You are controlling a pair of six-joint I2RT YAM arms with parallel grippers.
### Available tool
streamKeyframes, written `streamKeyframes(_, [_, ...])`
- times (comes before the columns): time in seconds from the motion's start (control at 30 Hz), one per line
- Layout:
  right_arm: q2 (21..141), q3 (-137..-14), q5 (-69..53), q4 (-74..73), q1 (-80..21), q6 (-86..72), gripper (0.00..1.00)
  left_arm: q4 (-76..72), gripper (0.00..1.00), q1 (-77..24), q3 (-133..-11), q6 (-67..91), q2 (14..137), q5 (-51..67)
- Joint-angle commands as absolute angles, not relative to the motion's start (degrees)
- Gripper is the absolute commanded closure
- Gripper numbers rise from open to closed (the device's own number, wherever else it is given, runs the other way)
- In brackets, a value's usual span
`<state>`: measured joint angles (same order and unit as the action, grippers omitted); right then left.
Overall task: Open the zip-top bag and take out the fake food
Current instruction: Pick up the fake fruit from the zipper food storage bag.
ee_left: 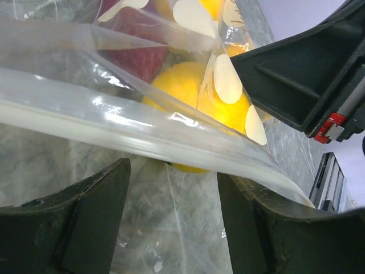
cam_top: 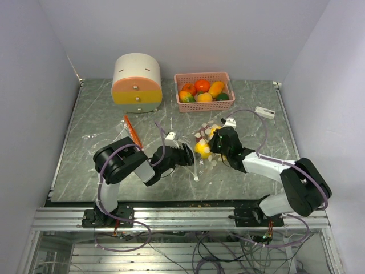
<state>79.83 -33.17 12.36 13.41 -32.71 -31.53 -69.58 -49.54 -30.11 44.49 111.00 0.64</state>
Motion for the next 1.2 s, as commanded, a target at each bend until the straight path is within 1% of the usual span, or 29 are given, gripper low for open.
streamKeyframes(0.0, [82.34, -30.85, 6.64, 19.84, -32.43, -33.96, 0.99, -73.55, 0.24, -49.47, -29.19, 43.90, 109.40, 2.08])
streamKeyframes(0.1, [84.13, -30.52, 4.66, 21.32, -32.48, -34.29, 1.00, -74.13, 0.20, -49.56, -29.22, 44.20, 110.12, 1.95])
streamKeyframes(0.2, [85.79, -30.12, 2.94, 22.68, -32.52, -34.58, 1.00, -78.06, 0.07, -49.56, -28.02, 45.62, 111.05, 1.79])
streamKeyframes(0.27, [86.61, -29.90, 2.11, 23.52, -32.52, -34.78, 1.00, -79.04, 0.01, -49.56, -27.94, 45.82, 111.32, 1.97])
streamKeyframes(0.47, [87.11, -29.51, -1.79, 25.52, -32.64, -34.25, 1.00, -78.80, 0.01, -49.50, -28.99, 45.93, 112.92, 1.44])
streamKeyframes(0.63, [87.67, -28.50, -9.72, 29.61, -33.53, -33.23, 1.00, -78.51, 0.03, -49.55, -30.70, 46.05, 115.32, 1.69])
streamKeyframes(0.67, [87.99, -28.73, -10.79, 29.46, -34.24, -32.92, 1.00, -78.68, 0.04, -49.56, -30.84, 46.18, 115.62, 1.64])
streamKeyframes(0.73, [88.30, -28.99, -10.78, 28.65, -35.17, -32.18, 1.00, -79.51, 0.11, -49.53, -30.76, 46.51, 115.80, 1.53])
streamKeyframes(0.8, [88.05, -28.78, -10.22, 28.00, -35.51, -32.01, 1.00, -80.14, 0.20, -49.57, -30.04, 46.52, 115.17, 1.07])
streamKeyframes(0.87, [87.17, -28.43, -8.48, 27.21, -35.50, -31.95, 1.00, -80.08, 0.33, -49.55, -29.04, 46.34, 113.71, 0.90])
streamKeyframes(0.9, [86.66, -28.51, -7.51, 26.41, -35.50, -31.91, 1.00, -79.63, 0.38, -49.45, -28.62, 46.18, 112.67, 1.24])
streamKeyframes(0.97, [85.54, -29.00, -5.27, 24.55, -35.37, -31.84, 1.00, -77.66, 0.43, -49.48, -27.79, 45.74, 109.16, 2.09])
streamKeyframes(1.0, [85.11, -29.38, -4.06, 23.51, -35.27, -31.74, 1.00, -75.63, 0.45, -49.48, -27.41, 45.55, 107.07, 2.91])
streamKeyframes(1.1, [84.42, -30.42, -0.70, 20.90, -34.78, -32.15, 1.00, -65.59, 0.55, -49.92, -25.61, 43.24, 97.48, 2.57])
streamKeyframes(1.17, [84.49, -30.70, 1.38, 20.23, -34.67, -32.38, 1.00, -55.53, 0.56, -50.36, -24.66, 41.61, 89.20, -0.01])
